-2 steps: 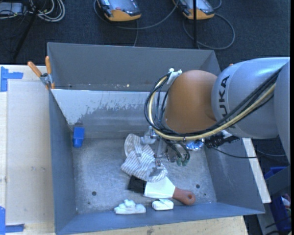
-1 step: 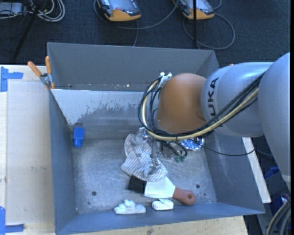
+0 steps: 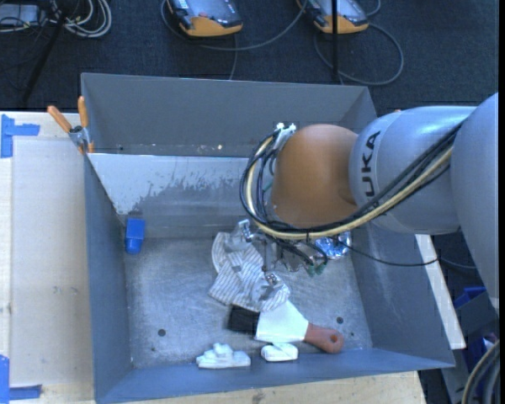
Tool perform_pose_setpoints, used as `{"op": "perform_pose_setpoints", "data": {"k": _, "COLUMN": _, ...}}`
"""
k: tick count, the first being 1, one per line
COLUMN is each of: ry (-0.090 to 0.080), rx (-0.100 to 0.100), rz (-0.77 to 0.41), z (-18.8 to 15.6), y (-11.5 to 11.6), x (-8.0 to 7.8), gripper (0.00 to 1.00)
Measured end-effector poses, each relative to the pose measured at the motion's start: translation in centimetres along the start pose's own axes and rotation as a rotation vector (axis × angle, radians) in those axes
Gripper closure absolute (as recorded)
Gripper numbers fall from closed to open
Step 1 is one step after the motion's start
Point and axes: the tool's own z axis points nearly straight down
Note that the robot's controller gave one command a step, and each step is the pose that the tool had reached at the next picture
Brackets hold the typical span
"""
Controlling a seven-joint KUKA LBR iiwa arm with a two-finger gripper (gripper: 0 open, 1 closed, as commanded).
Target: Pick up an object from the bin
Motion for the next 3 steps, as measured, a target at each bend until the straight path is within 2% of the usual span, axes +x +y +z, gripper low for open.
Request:
{"op": "perform_pose_setpoints", "data": {"k": 1, "ry": 0.002, "rx": 0.001, "rz": -0.014, "z": -0.9, "y": 0.9, "x": 3.5, "gripper": 0.0}}
{"op": "perform_pose_setpoints", "data": {"k": 2, "ry": -0.01, "rx": -0.001, "rz": -0.153, "z": 1.5, "y": -0.1, "x": -1.1, "gripper": 0.0}}
{"op": "perform_pose_setpoints", "data": {"k": 3, "ry": -0.038, "rx": 0.01, "rz": 0.022, "z": 1.8, "y": 0.0, "x": 2.7, "gripper": 1.0}}
